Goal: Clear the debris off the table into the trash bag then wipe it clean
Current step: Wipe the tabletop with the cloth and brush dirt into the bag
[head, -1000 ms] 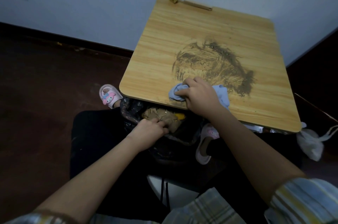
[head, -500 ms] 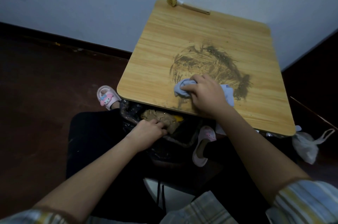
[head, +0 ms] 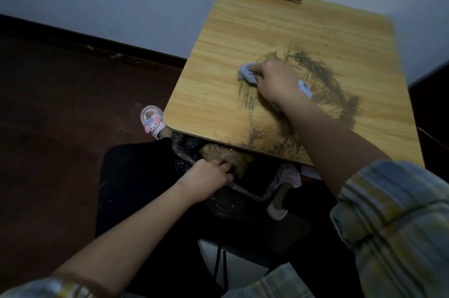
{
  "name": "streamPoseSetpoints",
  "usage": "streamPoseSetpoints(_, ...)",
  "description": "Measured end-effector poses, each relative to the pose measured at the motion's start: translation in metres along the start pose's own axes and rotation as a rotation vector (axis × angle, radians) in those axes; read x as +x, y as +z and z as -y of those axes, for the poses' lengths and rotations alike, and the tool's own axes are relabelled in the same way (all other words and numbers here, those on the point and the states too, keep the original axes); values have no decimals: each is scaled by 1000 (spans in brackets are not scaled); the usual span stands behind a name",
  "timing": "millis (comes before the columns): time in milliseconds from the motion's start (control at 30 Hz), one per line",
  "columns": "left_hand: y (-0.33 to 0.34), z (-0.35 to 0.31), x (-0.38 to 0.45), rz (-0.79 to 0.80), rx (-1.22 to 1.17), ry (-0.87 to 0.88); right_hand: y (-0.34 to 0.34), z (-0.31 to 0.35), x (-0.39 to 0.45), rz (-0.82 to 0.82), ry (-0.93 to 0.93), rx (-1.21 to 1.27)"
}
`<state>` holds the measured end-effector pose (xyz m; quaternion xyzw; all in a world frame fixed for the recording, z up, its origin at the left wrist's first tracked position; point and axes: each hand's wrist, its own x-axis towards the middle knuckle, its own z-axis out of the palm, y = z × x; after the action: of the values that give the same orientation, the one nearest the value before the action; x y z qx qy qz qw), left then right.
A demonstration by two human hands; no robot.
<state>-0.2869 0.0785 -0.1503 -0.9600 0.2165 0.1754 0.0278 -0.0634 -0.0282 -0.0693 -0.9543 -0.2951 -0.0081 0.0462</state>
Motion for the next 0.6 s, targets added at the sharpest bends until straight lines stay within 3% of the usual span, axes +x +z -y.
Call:
streamPoseSetpoints(133, 1, 3, 6, 15, -27, -11, 1, -14, 31, -36, 100, -21)
streamPoseSetpoints(400, -4, 8, 4, -30, 41, 129, 9, -23, 72, 169, 111, -162)
streamPoseSetpoints(600, -3, 12, 6, -3, 11, 93, 10, -13, 48, 209, -98, -133)
